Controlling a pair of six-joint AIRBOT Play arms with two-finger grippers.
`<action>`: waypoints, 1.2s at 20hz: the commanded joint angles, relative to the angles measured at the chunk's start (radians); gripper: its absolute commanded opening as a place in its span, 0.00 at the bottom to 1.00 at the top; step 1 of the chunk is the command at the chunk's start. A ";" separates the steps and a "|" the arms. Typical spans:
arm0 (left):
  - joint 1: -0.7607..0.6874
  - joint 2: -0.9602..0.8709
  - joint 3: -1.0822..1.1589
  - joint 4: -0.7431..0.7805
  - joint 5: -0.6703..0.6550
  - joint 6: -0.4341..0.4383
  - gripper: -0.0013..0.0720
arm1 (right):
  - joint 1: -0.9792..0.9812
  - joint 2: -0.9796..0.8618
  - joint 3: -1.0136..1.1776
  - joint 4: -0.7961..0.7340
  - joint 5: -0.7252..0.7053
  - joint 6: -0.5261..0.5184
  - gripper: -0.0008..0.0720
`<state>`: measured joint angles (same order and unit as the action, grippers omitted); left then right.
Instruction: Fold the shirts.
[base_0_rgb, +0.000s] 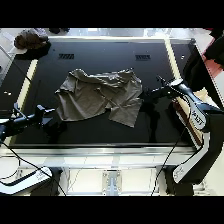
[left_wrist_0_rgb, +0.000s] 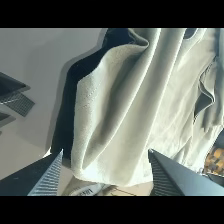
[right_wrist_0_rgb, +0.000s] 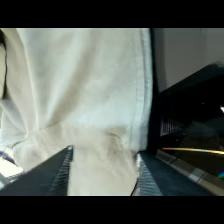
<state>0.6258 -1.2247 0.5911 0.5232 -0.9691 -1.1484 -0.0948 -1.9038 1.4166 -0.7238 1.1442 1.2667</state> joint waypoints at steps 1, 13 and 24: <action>-0.001 -0.001 -0.001 0.000 0.001 0.001 0.82 | 0.021 -0.004 0.000 -0.002 -0.039 0.004 0.35; -0.020 -0.034 -0.064 -0.108 0.043 -0.003 0.82 | 0.021 0.007 0.101 0.104 0.095 -0.030 0.03; -0.136 -0.138 -0.063 -0.413 0.124 0.188 0.19 | 0.021 0.043 0.101 0.153 0.089 -0.054 0.03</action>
<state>0.4984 -1.3540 0.5278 0.2501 -0.8639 -1.0649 -0.0742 -1.8797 1.5177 -0.5785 1.2449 1.2312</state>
